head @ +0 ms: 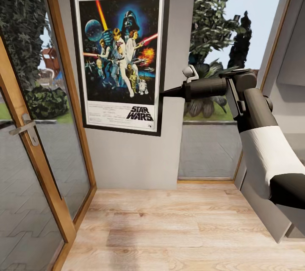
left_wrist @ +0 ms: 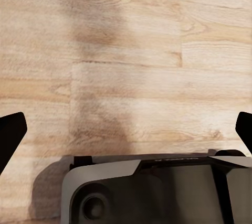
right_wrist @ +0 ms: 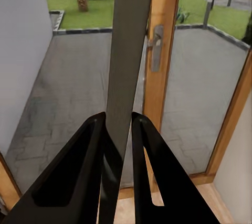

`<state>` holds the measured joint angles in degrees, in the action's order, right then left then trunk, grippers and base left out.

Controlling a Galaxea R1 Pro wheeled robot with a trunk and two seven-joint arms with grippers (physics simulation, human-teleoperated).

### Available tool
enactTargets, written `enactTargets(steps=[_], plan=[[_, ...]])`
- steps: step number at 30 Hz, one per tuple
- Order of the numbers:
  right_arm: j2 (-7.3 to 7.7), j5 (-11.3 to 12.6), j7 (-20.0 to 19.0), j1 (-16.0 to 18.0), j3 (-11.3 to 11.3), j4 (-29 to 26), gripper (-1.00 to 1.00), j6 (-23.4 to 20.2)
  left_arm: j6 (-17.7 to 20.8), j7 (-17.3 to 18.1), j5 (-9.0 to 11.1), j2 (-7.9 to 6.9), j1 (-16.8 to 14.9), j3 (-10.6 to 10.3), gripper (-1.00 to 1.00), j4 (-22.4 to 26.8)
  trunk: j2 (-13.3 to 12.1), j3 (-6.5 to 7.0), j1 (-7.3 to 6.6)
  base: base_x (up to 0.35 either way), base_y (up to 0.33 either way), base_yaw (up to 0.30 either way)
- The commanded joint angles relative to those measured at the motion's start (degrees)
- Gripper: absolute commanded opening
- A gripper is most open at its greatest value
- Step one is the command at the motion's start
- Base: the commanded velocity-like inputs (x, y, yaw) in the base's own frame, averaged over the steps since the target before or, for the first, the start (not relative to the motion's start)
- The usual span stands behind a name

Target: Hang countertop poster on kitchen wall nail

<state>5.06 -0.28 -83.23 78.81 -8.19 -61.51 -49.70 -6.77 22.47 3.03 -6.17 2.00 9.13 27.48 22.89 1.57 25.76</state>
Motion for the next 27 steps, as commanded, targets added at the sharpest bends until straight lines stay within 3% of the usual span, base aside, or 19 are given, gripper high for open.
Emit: enactTargets(steps=[1,27], plan=[[0.04,0.0,-0.3,0.0,-0.1,0.0,-1.00,-0.8,0.1,0.4,0.3,0.02,0.0,0.2,1.00,0.0,0.0,-0.01,0.02,0.000,0.000,0.000],[0.04,-0.1,-0.3,-0.1,-0.1,-0.1,-1.00,-0.7,0.1,0.4,0.3,-0.04,0.0,0.2,1.00,0.0,0.0,-0.01,0.02,0.000,0.000,0.000]])
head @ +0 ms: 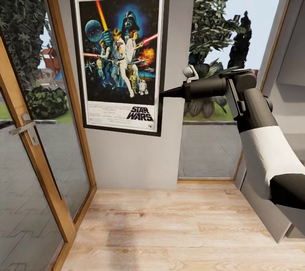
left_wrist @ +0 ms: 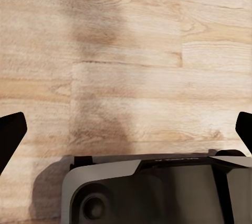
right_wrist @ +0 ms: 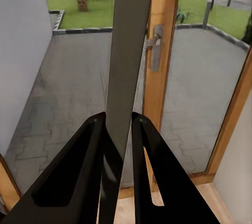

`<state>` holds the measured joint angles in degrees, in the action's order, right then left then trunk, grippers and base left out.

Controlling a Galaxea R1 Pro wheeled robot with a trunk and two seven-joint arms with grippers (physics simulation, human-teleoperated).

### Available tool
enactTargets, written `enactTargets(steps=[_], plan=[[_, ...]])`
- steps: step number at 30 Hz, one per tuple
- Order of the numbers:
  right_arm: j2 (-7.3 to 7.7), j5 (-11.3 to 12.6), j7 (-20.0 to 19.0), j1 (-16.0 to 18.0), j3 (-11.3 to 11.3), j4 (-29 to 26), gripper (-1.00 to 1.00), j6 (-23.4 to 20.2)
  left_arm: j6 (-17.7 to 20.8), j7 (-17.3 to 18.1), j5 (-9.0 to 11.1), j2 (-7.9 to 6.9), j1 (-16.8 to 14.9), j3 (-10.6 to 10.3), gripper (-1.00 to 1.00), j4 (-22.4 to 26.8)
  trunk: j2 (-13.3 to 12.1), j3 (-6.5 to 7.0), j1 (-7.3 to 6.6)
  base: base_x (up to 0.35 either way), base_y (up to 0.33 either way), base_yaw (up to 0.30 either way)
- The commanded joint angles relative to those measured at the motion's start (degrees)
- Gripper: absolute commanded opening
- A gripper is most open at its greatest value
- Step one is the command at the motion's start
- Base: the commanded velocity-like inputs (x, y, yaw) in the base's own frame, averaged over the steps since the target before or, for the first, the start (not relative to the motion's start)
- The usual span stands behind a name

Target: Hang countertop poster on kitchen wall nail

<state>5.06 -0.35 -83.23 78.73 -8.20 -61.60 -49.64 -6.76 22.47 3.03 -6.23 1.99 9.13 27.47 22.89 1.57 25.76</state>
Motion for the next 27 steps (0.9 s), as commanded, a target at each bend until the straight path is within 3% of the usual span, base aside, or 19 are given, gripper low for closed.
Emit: enactTargets(steps=[1,27], plan=[[0.03,0.0,-0.3,0.0,-0.1,0.0,-1.00,-0.8,0.1,0.4,0.3,0.01,0.0,0.2,1.00,0.0,0.0,-0.01,0.02,0.021,0.000,0.000],[0.03,0.0,-0.2,0.0,-0.1,0.0,-1.00,-0.7,0.2,0.4,0.3,0.04,0.0,0.2,1.00,0.0,0.0,-0.01,0.02,0.253,0.158,0.000]])
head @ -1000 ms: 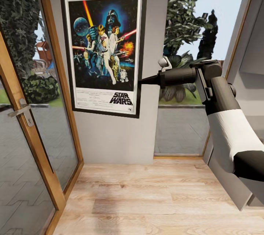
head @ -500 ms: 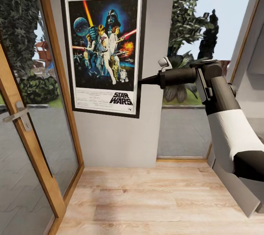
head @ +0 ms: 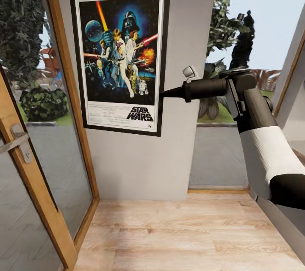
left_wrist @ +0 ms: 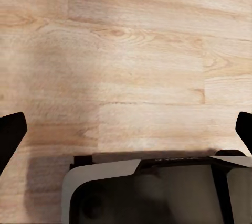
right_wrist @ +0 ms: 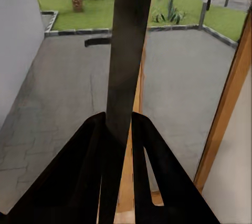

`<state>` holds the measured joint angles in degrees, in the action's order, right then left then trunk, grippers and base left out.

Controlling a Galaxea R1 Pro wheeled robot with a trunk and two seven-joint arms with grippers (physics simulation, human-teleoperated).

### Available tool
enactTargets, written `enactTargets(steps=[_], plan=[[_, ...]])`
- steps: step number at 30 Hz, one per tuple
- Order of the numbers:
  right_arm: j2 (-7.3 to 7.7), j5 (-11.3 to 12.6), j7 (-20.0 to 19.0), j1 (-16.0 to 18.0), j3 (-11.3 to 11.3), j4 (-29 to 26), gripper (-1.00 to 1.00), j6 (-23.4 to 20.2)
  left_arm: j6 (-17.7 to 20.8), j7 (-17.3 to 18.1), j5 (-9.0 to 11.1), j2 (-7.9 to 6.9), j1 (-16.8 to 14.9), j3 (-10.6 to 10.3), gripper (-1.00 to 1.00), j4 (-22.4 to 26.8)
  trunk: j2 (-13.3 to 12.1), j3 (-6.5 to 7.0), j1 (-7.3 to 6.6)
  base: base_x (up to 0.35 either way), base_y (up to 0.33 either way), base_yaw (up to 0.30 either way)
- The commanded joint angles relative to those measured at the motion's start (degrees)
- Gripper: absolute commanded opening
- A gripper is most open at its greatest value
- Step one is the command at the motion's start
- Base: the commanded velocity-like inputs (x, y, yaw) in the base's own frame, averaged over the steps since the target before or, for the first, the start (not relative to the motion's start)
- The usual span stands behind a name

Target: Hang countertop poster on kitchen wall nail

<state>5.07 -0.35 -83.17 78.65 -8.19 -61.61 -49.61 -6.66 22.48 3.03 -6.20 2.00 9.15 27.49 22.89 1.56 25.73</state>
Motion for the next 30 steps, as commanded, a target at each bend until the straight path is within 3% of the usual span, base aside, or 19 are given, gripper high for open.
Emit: enactTargets(steps=[1,30], plan=[[0.03,0.0,-0.3,0.0,-0.1,0.0,-1.00,-0.8,0.1,0.4,0.3,0.01,0.0,0.2,1.00,0.0,0.0,0.00,0.05,0.304,0.146,0.000],[0.03,0.0,-0.2,-0.1,-0.1,0.0,-1.00,-0.8,0.1,0.4,0.3,-0.04,0.0,0.2,1.00,0.0,0.0,0.00,0.05,0.164,0.013,0.000]])
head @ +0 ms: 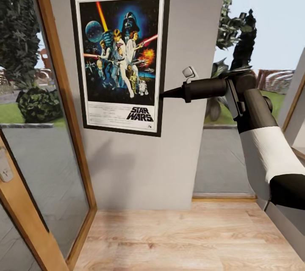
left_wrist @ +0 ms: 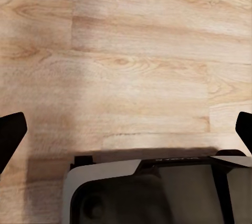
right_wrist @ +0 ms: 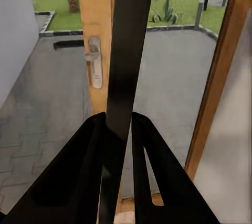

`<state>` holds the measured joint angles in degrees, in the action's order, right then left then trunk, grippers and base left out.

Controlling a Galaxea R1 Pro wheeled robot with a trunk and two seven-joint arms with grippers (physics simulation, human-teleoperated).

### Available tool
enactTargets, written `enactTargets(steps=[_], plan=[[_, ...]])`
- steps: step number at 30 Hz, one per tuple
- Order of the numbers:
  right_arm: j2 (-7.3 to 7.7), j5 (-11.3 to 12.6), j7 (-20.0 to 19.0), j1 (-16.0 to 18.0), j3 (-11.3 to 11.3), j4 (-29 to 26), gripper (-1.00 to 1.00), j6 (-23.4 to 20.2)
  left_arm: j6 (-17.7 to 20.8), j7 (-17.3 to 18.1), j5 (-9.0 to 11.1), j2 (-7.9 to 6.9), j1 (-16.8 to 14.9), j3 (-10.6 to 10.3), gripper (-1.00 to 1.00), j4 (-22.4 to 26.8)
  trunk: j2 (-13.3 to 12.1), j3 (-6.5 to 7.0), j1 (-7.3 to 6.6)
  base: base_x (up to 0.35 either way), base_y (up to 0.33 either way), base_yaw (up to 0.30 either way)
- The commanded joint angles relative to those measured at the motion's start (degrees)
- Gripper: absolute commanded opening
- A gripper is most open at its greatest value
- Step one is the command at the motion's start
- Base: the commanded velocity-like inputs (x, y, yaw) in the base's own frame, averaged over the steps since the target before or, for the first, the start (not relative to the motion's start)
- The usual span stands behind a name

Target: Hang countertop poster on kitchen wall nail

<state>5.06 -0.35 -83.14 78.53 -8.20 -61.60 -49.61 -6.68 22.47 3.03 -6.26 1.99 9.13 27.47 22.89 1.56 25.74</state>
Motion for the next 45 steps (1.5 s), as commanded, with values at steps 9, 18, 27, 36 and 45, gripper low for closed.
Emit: enactTargets(steps=[9,18,27,36,45], plan=[[0.03,0.0,-0.3,0.0,-0.1,0.0,-1.00,-0.8,0.1,0.4,0.3,0.02,0.0,0.2,1.00,0.0,0.0,0.00,0.05,0.317,0.000,0.000],[0.03,0.0,-0.3,-0.1,-0.1,0.0,-1.00,-0.8,0.1,0.4,0.3,0.02,0.0,0.2,1.00,0.0,0.0,0.00,0.05,0.333,0.000,0.000],[0.05,0.0,-0.3,-0.1,-0.1,0.0,-1.00,-0.7,0.1,0.4,0.3,-0.14,0.0,0.2,1.00,0.0,0.0,0.00,0.05,0.334,0.000,0.000],[0.06,0.0,-0.3,-0.1,-0.1,0.0,-1.00,-0.7,0.1,0.4,0.3,-0.16,0.0,0.2,1.00,0.0,0.0,0.00,0.05,0.327,0.000,0.000],[0.05,0.0,-0.3,-0.1,-0.1,0.0,-1.00,-0.8,0.1,0.4,0.3,-0.16,0.0,0.2,1.00,0.0,0.0,0.00,0.05,0.091,0.000,0.000]])
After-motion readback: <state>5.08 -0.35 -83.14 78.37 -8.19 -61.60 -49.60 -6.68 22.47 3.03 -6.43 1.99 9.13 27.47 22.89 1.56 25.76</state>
